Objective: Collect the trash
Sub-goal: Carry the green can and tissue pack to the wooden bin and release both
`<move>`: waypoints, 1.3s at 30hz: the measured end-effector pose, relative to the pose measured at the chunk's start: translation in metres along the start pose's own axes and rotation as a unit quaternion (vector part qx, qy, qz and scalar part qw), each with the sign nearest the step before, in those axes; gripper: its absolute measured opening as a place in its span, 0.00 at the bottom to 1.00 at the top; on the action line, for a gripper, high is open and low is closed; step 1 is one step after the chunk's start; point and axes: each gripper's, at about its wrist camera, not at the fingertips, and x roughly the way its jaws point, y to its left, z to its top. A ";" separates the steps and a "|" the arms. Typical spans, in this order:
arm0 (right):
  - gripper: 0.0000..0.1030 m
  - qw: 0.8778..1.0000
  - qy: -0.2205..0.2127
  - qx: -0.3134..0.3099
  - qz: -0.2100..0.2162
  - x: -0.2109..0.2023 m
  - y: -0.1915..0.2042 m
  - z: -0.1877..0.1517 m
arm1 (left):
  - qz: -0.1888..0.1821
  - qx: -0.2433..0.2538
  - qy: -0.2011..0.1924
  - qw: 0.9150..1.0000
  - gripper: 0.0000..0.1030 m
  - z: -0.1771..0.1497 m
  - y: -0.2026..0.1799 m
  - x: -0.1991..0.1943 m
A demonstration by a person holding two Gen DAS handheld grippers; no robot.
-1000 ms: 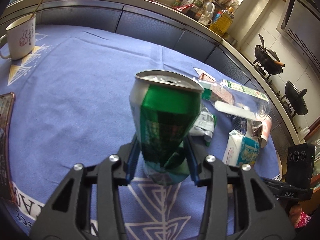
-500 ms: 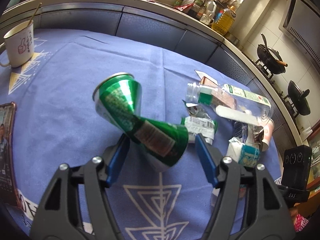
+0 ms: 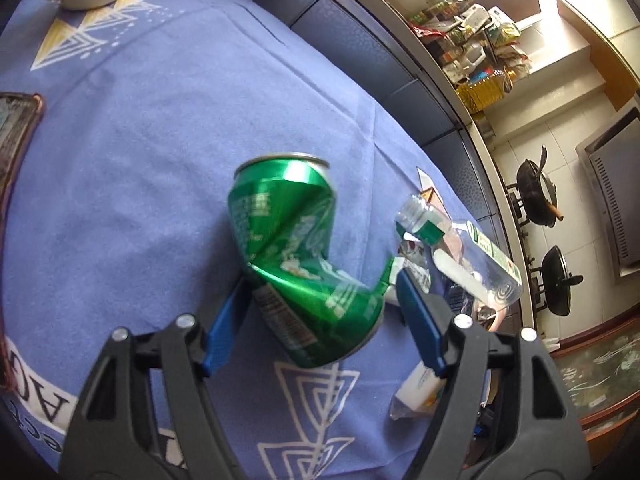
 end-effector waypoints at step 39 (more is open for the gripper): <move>0.27 0.951 -0.300 0.069 -0.040 -0.244 -0.139 -0.083 | -0.123 0.359 0.225 0.897 0.28 -0.196 -0.353 0.168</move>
